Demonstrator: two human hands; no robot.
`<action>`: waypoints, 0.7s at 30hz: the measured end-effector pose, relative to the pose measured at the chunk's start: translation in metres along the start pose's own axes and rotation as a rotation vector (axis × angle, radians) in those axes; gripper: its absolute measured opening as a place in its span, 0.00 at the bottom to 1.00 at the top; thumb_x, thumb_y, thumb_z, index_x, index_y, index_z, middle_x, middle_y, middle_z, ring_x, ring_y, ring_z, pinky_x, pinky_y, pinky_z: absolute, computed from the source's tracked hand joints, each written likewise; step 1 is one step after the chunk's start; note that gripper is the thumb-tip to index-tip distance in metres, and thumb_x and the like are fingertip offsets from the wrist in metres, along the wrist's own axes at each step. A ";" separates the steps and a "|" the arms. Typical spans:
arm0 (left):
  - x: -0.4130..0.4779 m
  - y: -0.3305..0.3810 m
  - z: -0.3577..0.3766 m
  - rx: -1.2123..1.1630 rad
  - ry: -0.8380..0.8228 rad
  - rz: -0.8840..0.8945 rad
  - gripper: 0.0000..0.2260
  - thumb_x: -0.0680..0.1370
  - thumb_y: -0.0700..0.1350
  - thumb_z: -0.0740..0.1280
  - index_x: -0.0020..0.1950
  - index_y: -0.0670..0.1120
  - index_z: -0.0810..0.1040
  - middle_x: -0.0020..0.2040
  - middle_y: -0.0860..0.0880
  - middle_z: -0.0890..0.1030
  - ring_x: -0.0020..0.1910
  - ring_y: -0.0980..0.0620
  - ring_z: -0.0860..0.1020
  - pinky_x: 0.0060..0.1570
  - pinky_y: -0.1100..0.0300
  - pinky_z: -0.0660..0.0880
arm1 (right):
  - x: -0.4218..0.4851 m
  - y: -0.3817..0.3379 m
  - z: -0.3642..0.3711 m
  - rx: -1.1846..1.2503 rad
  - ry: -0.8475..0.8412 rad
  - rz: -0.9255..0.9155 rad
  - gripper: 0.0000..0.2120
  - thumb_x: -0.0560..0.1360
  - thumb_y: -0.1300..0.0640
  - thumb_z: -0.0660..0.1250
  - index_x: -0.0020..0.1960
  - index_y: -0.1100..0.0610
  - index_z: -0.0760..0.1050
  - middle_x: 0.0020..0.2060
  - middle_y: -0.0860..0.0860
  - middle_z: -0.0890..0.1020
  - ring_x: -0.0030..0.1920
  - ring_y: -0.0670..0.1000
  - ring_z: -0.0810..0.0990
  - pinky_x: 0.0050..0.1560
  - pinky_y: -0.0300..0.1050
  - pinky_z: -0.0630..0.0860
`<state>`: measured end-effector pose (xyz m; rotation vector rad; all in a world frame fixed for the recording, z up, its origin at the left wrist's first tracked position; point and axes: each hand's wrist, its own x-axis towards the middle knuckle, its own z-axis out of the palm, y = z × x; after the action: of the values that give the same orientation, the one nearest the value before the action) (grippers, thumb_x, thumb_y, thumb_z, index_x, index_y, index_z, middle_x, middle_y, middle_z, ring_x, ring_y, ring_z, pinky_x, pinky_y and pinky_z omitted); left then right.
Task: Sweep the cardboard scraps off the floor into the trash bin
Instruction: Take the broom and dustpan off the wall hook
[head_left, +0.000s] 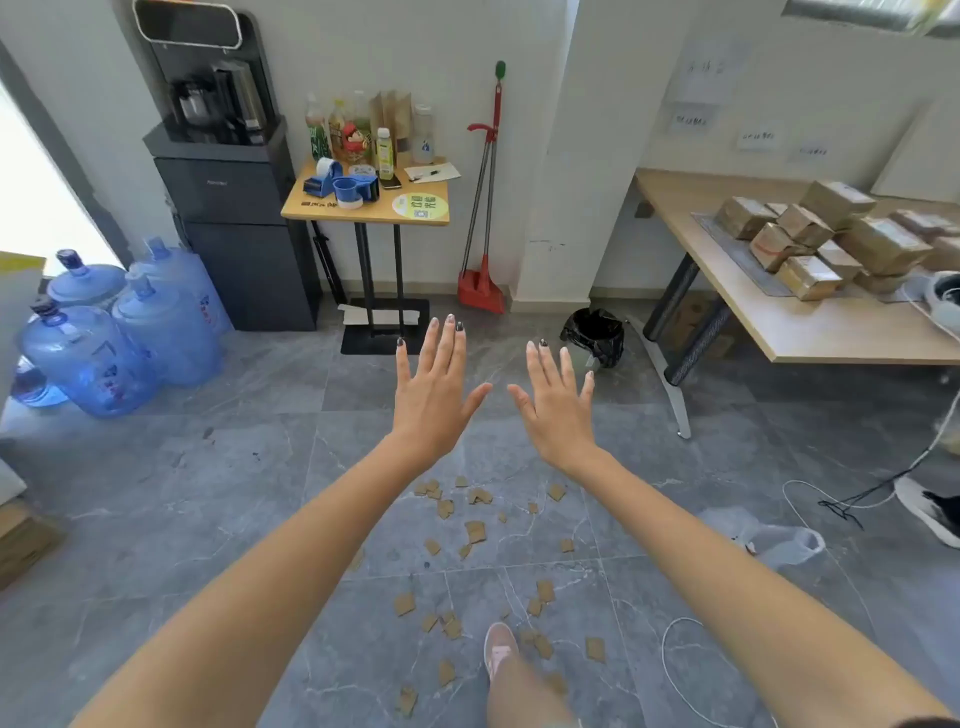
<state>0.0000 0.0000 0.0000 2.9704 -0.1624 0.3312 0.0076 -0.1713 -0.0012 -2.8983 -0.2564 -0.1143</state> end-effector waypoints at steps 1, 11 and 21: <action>0.005 0.000 0.003 0.011 -0.003 -0.005 0.35 0.79 0.64 0.44 0.79 0.44 0.43 0.80 0.47 0.42 0.78 0.49 0.39 0.75 0.41 0.41 | 0.005 0.002 0.000 0.005 -0.012 0.016 0.39 0.73 0.34 0.34 0.79 0.52 0.43 0.78 0.48 0.49 0.78 0.53 0.42 0.74 0.63 0.43; 0.108 0.019 0.041 0.060 -0.015 -0.064 0.35 0.79 0.64 0.44 0.79 0.44 0.44 0.80 0.47 0.44 0.78 0.48 0.42 0.75 0.40 0.45 | 0.106 0.064 0.011 0.049 -0.022 -0.009 0.31 0.80 0.40 0.45 0.79 0.52 0.44 0.78 0.48 0.50 0.78 0.54 0.41 0.74 0.63 0.41; 0.204 0.040 0.055 0.072 0.000 -0.108 0.35 0.79 0.64 0.45 0.79 0.44 0.45 0.80 0.47 0.45 0.79 0.48 0.42 0.75 0.41 0.45 | 0.192 0.121 0.012 0.036 -0.076 -0.023 0.32 0.80 0.39 0.44 0.79 0.52 0.44 0.78 0.49 0.49 0.78 0.54 0.40 0.75 0.61 0.42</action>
<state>0.2040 -0.0666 -0.0013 3.0347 0.0107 0.3296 0.2184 -0.2525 -0.0209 -2.8684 -0.3027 -0.0029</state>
